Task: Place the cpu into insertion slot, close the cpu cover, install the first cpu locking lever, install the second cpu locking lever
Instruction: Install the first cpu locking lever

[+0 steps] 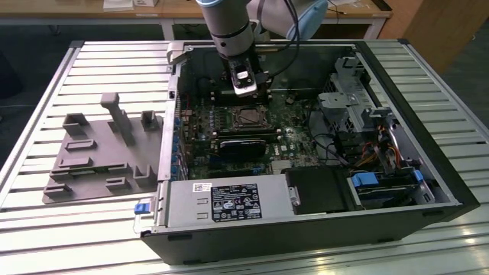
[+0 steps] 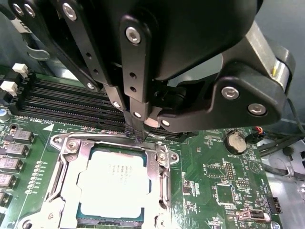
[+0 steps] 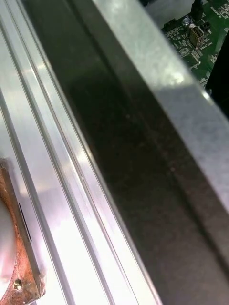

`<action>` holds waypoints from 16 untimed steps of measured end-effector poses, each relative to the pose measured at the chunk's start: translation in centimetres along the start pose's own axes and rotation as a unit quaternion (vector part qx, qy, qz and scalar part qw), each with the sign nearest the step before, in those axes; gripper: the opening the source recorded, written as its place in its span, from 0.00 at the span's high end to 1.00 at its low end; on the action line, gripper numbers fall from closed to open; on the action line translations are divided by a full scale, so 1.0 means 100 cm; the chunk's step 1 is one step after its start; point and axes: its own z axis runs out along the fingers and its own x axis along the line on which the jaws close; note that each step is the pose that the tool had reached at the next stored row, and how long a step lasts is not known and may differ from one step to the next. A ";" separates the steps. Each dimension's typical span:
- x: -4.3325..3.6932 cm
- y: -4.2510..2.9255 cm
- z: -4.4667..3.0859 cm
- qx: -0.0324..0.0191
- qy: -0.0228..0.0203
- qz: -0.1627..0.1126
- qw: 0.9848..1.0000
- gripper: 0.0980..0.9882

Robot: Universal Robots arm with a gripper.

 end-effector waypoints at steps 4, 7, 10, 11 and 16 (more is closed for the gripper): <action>0.0002 -0.0002 0.0009 0.000 0.000 0.000 1.000 1.00; 0.0004 -0.0004 0.0019 0.000 0.000 0.000 1.000 1.00; 0.0002 -0.0004 0.0034 0.000 0.000 0.000 1.000 1.00; -0.0002 -0.0002 0.0038 0.000 0.000 0.000 1.000 1.00; -0.0021 0.0006 0.0052 0.000 0.000 0.000 1.000 1.00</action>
